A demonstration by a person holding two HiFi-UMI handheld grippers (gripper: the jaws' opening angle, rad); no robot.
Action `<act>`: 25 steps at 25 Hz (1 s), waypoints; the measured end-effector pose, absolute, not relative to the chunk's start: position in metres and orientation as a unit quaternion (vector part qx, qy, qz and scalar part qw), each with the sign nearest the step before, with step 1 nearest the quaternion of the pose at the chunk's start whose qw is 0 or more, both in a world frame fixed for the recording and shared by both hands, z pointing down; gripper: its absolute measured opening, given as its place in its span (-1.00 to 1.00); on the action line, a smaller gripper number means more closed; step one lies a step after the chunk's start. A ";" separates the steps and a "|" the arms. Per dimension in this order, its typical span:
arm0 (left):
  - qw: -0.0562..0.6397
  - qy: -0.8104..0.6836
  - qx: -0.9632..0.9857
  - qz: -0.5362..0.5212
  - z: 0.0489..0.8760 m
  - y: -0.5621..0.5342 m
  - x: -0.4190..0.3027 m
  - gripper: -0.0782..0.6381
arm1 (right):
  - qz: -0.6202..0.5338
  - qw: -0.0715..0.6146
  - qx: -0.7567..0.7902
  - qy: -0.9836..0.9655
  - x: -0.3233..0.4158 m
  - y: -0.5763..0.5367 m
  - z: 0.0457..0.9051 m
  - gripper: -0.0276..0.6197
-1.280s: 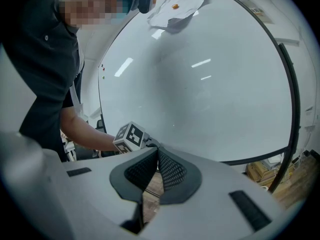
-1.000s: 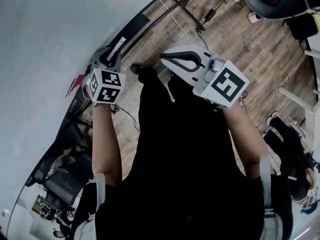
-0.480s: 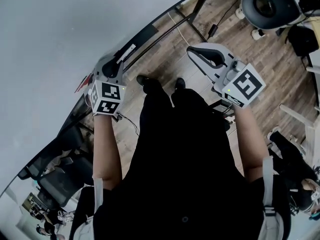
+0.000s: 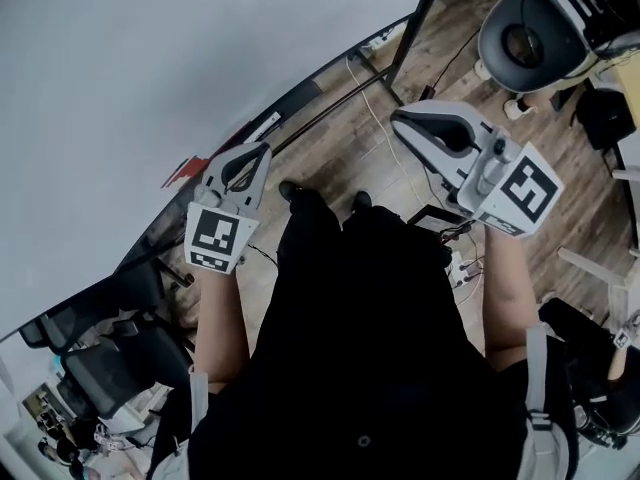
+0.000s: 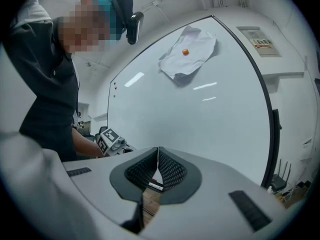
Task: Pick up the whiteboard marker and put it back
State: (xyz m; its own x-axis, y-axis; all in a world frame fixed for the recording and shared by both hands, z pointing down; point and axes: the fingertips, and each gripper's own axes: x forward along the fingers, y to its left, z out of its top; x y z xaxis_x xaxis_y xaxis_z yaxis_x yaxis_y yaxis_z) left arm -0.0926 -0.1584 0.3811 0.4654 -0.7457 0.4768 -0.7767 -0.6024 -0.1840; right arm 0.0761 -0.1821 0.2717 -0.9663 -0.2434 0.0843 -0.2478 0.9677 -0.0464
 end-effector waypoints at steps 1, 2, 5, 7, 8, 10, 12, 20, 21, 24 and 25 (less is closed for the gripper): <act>0.033 -0.447 0.864 0.229 0.365 -0.156 -0.086 -0.75 | 0.027 0.032 0.116 -0.992 0.079 -0.177 0.263 -0.85; 0.037 -0.449 0.871 0.196 0.348 -0.154 -0.079 -0.75 | 0.028 0.024 0.109 -0.993 0.081 -0.172 0.255 -0.85; 0.063 -0.437 0.892 0.095 0.300 -0.147 -0.062 -0.75 | 0.032 -0.007 0.096 -0.995 0.088 -0.161 0.236 -0.85; 0.091 -0.410 0.908 0.003 0.270 -0.139 -0.057 -0.75 | 0.027 -0.022 0.093 -0.995 0.090 -0.157 0.233 -0.85; 0.099 -0.393 0.913 -0.038 0.257 -0.134 -0.056 -0.75 | 0.026 -0.026 0.093 -0.995 0.090 -0.156 0.235 -0.85; 0.096 -0.365 0.922 -0.084 0.238 -0.124 -0.055 -0.75 | 0.030 -0.028 0.095 -0.995 0.089 -0.154 0.242 -0.85; 0.085 -0.341 0.931 -0.097 0.230 -0.114 -0.052 -0.75 | 0.039 -0.032 0.102 -0.993 0.088 -0.149 0.248 -0.85; 0.111 -0.264 0.944 -0.161 0.231 -0.083 -0.057 -0.75 | 0.073 -0.052 0.127 -0.988 0.077 -0.112 0.253 -0.86; 0.114 -0.259 0.945 -0.164 0.231 -0.076 -0.062 -0.75 | 0.075 -0.051 0.126 -0.988 0.070 -0.104 0.253 -0.86; 0.130 -0.240 0.948 -0.165 0.234 -0.050 -0.081 -0.75 | 0.076 -0.044 0.117 -0.989 0.042 -0.077 0.251 -0.86; 0.135 -0.233 0.949 -0.164 0.235 -0.041 -0.088 -0.75 | 0.077 -0.043 0.112 -0.990 0.032 -0.067 0.251 -0.86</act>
State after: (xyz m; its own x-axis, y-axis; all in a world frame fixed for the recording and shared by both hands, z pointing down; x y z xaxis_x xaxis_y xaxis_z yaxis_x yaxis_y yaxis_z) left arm -0.0883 -0.0407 0.2353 0.8380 -0.4859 -0.2484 -0.3971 -0.8552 0.3331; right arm 0.0317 -0.0672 0.2509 -0.9714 -0.2278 -0.0674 -0.2147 0.9633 -0.1613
